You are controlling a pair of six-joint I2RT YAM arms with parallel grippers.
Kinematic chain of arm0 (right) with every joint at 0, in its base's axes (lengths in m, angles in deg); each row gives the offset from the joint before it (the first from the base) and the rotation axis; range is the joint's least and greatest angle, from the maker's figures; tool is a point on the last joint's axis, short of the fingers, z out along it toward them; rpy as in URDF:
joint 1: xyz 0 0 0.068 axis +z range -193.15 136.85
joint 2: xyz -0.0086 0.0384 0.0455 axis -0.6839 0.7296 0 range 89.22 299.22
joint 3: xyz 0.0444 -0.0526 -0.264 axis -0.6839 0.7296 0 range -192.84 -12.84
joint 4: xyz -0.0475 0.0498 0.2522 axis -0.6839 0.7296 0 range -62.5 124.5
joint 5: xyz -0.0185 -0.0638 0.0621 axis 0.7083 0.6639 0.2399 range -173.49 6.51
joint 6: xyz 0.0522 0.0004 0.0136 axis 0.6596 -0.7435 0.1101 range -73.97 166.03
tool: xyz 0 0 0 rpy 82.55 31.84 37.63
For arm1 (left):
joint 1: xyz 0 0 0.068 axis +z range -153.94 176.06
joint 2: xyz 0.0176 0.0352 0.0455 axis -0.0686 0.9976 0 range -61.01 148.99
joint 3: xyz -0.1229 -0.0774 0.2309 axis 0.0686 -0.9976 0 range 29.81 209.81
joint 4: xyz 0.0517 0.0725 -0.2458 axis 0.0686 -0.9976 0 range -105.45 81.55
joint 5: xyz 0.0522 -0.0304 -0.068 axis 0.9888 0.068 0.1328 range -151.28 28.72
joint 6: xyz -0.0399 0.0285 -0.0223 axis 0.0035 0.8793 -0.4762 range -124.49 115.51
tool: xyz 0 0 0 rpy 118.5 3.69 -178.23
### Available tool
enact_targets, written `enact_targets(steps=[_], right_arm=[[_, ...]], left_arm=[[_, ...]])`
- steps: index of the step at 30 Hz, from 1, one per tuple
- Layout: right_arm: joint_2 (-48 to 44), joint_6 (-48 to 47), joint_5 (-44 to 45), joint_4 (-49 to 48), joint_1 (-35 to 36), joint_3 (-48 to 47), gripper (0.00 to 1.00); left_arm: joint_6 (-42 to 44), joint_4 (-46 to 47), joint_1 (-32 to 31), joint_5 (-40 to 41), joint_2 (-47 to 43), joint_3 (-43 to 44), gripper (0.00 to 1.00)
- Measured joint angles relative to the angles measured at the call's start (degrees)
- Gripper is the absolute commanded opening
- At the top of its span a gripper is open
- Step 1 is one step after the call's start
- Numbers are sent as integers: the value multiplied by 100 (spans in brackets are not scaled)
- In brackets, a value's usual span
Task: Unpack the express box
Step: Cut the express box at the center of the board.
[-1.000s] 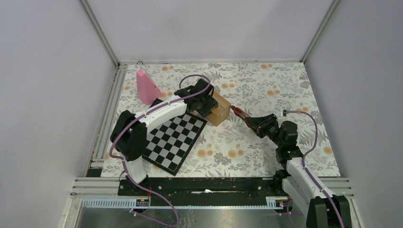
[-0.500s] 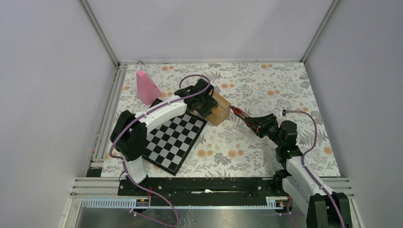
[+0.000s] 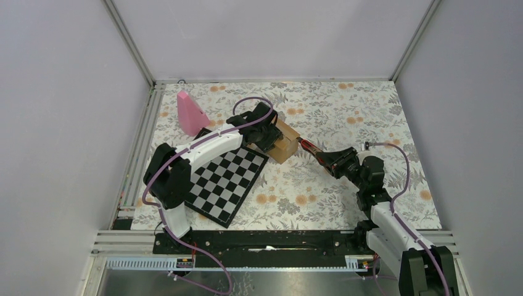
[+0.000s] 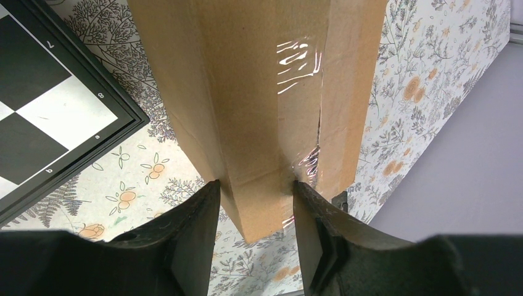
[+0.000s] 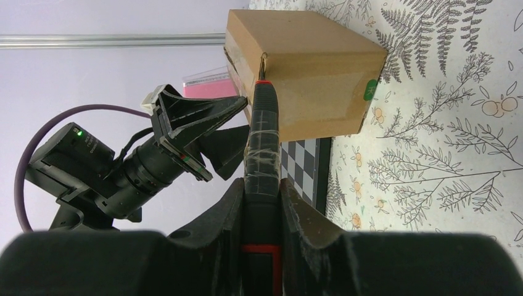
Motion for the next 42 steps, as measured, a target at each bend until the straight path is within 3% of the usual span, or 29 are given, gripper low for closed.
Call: enact_targets(steps=[22,31,37,42], right_arm=[[374,-7,-7,-361,435,-20,0],[-111,-107,-4,439,468,-247,0],[-232,-210,-31,649,474,-286,0],[-22,-332,-181,448,474,-293,0]], left_arm=[[7,-9,-39,-2,63,83,49],[223,-4,-39,20,-4,31,76],[568,26,160,37,-638,-542,96],[920,175,535,-7,-1008,-710,99]])
